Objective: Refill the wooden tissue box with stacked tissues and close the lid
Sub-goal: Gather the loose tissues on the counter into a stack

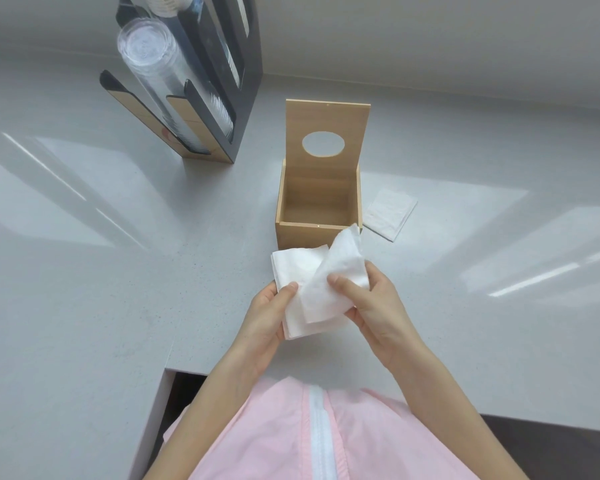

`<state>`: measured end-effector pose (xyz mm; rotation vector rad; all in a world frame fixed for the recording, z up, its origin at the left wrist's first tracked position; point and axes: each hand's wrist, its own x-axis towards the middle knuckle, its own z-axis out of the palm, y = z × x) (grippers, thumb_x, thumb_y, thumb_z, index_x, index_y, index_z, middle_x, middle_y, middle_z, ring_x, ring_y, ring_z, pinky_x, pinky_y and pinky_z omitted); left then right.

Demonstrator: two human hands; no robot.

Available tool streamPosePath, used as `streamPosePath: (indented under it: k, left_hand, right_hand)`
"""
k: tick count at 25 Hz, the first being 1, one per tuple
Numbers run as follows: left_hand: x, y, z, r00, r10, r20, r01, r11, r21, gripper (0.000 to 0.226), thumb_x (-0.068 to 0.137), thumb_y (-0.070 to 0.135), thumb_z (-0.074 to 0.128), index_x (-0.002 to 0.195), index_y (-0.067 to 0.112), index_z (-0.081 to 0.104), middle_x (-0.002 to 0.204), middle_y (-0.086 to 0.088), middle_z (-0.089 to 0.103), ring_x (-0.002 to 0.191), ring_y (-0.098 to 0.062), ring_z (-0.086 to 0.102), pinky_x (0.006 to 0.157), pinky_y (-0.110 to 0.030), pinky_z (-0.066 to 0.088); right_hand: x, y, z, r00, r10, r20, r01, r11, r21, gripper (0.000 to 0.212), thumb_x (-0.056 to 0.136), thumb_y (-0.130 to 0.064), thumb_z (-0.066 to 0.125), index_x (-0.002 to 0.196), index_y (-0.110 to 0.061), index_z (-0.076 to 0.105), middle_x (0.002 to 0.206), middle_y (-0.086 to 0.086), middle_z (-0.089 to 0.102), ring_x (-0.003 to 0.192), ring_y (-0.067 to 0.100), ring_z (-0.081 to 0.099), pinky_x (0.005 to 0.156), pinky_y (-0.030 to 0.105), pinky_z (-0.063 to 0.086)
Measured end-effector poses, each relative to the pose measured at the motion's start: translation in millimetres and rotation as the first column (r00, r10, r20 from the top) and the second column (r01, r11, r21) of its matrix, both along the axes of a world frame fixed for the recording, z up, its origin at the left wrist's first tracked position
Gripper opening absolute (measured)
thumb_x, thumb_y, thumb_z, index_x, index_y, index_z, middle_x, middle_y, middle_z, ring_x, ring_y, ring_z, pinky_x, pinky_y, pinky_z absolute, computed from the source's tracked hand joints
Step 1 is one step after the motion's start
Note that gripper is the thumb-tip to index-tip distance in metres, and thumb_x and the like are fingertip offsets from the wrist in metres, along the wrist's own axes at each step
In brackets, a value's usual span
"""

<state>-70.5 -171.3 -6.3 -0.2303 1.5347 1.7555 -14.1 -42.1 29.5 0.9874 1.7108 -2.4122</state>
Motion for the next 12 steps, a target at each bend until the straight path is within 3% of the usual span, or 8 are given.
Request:
streamPosePath:
  k: [4, 6, 9, 12]
  left_hand:
    - [0.4, -0.5, -2.3, 1.000, -0.011, -0.013, 0.011, 1.000, 0.000, 0.030, 0.090, 0.021, 0.051, 0.116, 0.009, 0.062, 0.114, -0.012, 0.068, 0.095, -0.023, 0.066, 0.070, -0.028, 0.055]
    - [0.3, -0.8, -2.7, 1.000, -0.016, -0.023, 0.017, 0.999, 0.034, 0.036, 0.085, 0.023, 0.055, 0.117, 0.008, 0.061, 0.119, -0.015, 0.066, 0.104, -0.027, 0.065, 0.078, -0.032, 0.056]
    - [-1.7, -1.1, -0.1, 1.000, 0.007, 0.002, -0.007, 0.998, 0.059, 0.035, 0.090, 0.024, 0.049, 0.119, 0.007, 0.060, 0.121, -0.016, 0.065, 0.109, -0.030, 0.062, 0.084, -0.038, 0.053]
    - [-3.2, -1.5, -0.6, 0.999, 0.033, 0.019, -0.034, 0.998, 0.049, 0.033, 0.094, 0.020, 0.040, 0.118, 0.007, 0.060, 0.117, -0.013, 0.066, 0.102, -0.026, 0.065, 0.076, -0.035, 0.053]
  right_hand:
    - [3.6, -3.7, 13.2, 0.975, 0.036, -0.220, -0.071, 0.985, -0.156, 0.025, 0.081, -0.005, 0.063, 0.104, -0.013, 0.062, 0.095, 0.002, 0.071, 0.086, 0.014, 0.068, 0.072, 0.020, 0.056]
    - [0.5, -1.5, 13.9, 0.967, 0.053, -0.248, -0.089, 0.986, -0.138, 0.026, 0.077, -0.011, 0.063, 0.102, -0.014, 0.063, 0.096, 0.004, 0.070, 0.086, 0.016, 0.067, 0.076, 0.024, 0.056]
    - [-1.5, -5.7, -6.7, 0.997, 0.073, -0.013, -0.072, 0.995, 0.068, 0.010, 0.085, -0.014, 0.062, 0.094, -0.018, 0.062, 0.097, 0.006, 0.068, 0.091, 0.022, 0.063, 0.082, 0.036, 0.050]
    - [1.7, -9.2, -23.8, 0.985, 0.079, 0.154, -0.116, 0.962, 0.246, 0.008, 0.089, -0.014, 0.056, 0.087, -0.021, 0.060, 0.089, -0.002, 0.066, 0.082, 0.016, 0.061, 0.076, 0.029, 0.049]
